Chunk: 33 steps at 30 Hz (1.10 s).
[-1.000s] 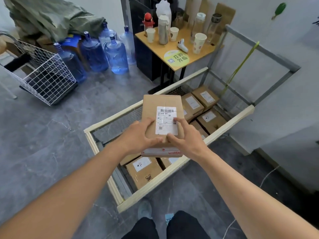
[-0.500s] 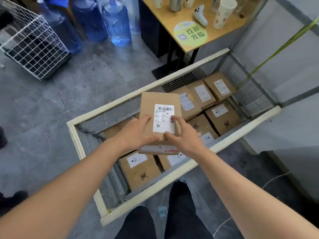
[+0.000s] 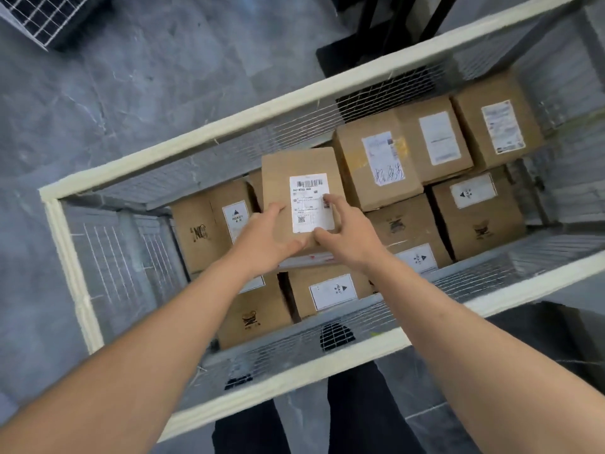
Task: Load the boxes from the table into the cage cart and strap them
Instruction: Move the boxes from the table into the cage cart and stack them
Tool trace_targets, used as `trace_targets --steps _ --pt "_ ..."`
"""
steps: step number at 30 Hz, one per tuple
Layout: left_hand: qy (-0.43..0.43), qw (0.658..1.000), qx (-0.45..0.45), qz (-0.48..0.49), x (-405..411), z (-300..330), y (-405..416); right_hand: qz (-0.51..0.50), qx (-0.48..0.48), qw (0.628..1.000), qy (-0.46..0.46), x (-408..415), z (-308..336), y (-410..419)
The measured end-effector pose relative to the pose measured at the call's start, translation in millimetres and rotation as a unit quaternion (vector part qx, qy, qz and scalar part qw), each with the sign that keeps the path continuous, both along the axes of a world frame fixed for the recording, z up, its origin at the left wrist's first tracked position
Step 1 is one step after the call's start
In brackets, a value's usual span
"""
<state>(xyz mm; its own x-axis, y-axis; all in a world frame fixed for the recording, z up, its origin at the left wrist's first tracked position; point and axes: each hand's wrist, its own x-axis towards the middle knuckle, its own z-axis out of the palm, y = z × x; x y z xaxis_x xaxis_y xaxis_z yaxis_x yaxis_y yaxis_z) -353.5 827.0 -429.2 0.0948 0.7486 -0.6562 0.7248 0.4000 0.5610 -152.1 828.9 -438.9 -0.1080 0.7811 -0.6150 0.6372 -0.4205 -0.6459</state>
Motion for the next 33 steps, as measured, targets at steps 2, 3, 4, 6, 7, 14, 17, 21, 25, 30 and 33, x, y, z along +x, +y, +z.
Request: trace_targets --steps 2,3,4,6,7,14,17,21,25,30,33 --pt "-0.004 1.0 -0.006 0.026 8.2 -26.6 7.4 0.014 -0.01 1.0 -0.006 5.3 -26.5 11.3" --pt "-0.007 0.999 -0.009 0.039 11.4 -41.0 10.2 0.022 -0.012 1.0 -0.009 7.6 -39.4 17.1" --pt "-0.01 0.999 -0.009 0.051 14.5 -53.9 12.4 0.034 -0.009 0.999 -0.012 9.4 -50.5 23.6" --pt "-0.012 0.997 -0.006 0.078 20.8 -78.1 15.1 0.066 -0.004 0.997 -0.031 11.7 -70.6 34.9" --pt "-0.01 0.996 -0.005 0.089 24.1 -89.1 17.0 0.086 -0.005 0.995 -0.05 12.2 -78.9 39.7" --pt "-0.004 0.994 0.009 0.108 46.8 -141.4 21.5 0.173 0.043 0.962 -0.205 5.3 -118.8 50.3" --pt "0.005 0.994 0.009 0.111 55.1 -151.0 22.8 0.213 0.082 0.943 -0.244 4.8 -127.1 47.4" --pt "0.039 0.996 0.053 0.059 64.3 -155.8 22.8 0.236 0.114 0.931 -0.254 12.1 -134.7 48.3" --pt "0.116 0.98 0.137 -0.085 61.3 -159.5 26.9 0.259 0.128 0.926 -0.245 16.4 -138.6 48.6" --pt "0.16 0.963 0.128 -0.175 58.9 -149.3 37.4 0.253 0.121 0.932 -0.231 15.2 -134.9 52.1" --pt "0.169 0.955 0.106 -0.22 52.9 -133.1 46.8 0.247 0.096 0.939 -0.219 12.8 -126.0 54.7"
